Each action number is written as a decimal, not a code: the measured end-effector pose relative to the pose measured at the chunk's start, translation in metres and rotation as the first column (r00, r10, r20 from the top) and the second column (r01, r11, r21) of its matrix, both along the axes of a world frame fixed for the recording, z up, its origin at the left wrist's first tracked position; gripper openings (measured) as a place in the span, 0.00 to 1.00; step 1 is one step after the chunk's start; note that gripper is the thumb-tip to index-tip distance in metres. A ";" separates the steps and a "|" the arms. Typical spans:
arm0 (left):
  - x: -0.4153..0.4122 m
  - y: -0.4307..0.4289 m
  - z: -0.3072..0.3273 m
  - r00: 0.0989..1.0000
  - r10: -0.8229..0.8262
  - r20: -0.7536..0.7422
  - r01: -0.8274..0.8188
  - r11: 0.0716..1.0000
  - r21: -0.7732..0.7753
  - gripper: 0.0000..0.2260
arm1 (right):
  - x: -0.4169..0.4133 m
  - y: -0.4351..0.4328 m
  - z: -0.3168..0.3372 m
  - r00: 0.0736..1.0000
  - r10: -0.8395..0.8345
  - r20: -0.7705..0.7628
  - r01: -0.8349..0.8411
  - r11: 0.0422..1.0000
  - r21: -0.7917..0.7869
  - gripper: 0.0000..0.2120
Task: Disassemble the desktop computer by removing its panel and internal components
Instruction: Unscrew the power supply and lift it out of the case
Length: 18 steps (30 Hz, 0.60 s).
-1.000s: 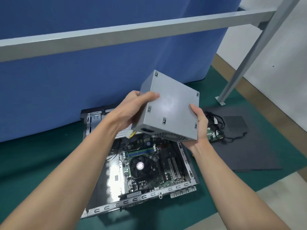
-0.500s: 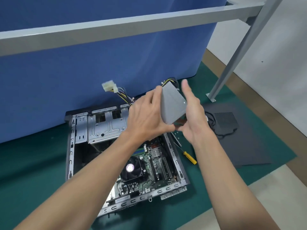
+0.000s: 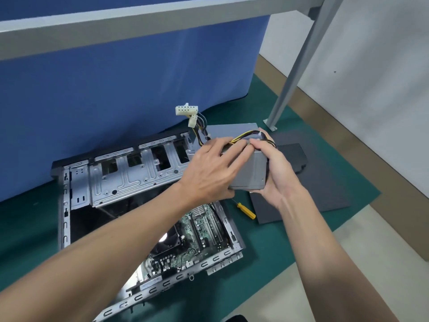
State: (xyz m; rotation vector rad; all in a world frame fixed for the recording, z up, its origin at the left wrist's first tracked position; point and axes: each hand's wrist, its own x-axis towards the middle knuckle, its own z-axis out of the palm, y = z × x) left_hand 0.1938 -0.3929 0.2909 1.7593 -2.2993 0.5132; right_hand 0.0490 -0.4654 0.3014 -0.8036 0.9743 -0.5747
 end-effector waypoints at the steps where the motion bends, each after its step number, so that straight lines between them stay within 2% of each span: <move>1: -0.003 -0.002 0.000 1.000 -0.016 0.010 0.016 1.000 -0.003 0.41 | -0.005 -0.001 -0.001 1.000 -0.008 0.024 0.008 1.000 -0.016 0.24; 5: -0.014 -0.008 -0.004 0.992 -0.107 0.066 0.108 0.994 -0.007 0.40 | -0.031 -0.004 -0.005 0.995 0.028 0.099 -0.032 0.999 0.038 0.26; 8: -0.022 -0.009 -0.010 0.981 -0.164 0.105 0.164 0.986 0.010 0.36 | -0.048 -0.007 -0.009 0.986 0.131 0.104 -0.149 0.971 0.189 0.30; 11: -0.029 -0.009 -0.017 0.973 -0.201 0.116 0.197 0.979 0.044 0.29 | -0.052 -0.008 -0.015 0.993 0.118 0.022 -0.119 0.947 0.300 0.34; 14: -0.035 -0.007 -0.024 0.970 -0.227 0.088 0.223 0.973 0.055 0.26 | -0.050 -0.002 -0.026 0.998 -0.027 -0.054 0.041 0.958 0.285 0.27; 16: -0.036 -0.004 -0.030 0.962 -0.254 0.105 0.248 0.967 0.063 0.27 | -0.053 0.005 -0.038 0.994 -0.105 0.011 0.100 0.971 0.217 0.21; 18: -0.035 -0.001 -0.035 0.952 -0.282 0.123 0.274 0.959 0.076 0.29 | -0.059 0.013 -0.046 0.991 -0.104 0.080 0.090 0.983 0.157 0.20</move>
